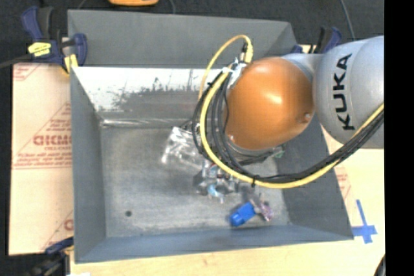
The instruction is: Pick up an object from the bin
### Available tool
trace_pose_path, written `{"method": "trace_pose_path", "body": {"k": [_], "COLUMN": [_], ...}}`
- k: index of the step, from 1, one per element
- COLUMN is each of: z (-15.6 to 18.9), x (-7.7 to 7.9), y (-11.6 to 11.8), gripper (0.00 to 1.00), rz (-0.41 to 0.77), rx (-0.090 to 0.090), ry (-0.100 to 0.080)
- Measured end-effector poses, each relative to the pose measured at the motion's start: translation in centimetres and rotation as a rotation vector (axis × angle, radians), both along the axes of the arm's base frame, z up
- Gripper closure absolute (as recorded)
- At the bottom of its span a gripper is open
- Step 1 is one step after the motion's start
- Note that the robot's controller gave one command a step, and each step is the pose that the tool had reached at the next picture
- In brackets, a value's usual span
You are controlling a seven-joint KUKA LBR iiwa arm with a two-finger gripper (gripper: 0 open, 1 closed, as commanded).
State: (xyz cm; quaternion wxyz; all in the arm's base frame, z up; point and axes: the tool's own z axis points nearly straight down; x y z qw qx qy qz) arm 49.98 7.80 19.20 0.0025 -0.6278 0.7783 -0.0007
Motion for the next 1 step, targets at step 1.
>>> {"method": "trace_pose_path", "body": {"k": [1], "z": [5.73], "x": [2.29], "y": [-3.49], "gripper": [1.0], "rz": [-0.037], "rx": [-0.002], "ry": [-0.004]}}
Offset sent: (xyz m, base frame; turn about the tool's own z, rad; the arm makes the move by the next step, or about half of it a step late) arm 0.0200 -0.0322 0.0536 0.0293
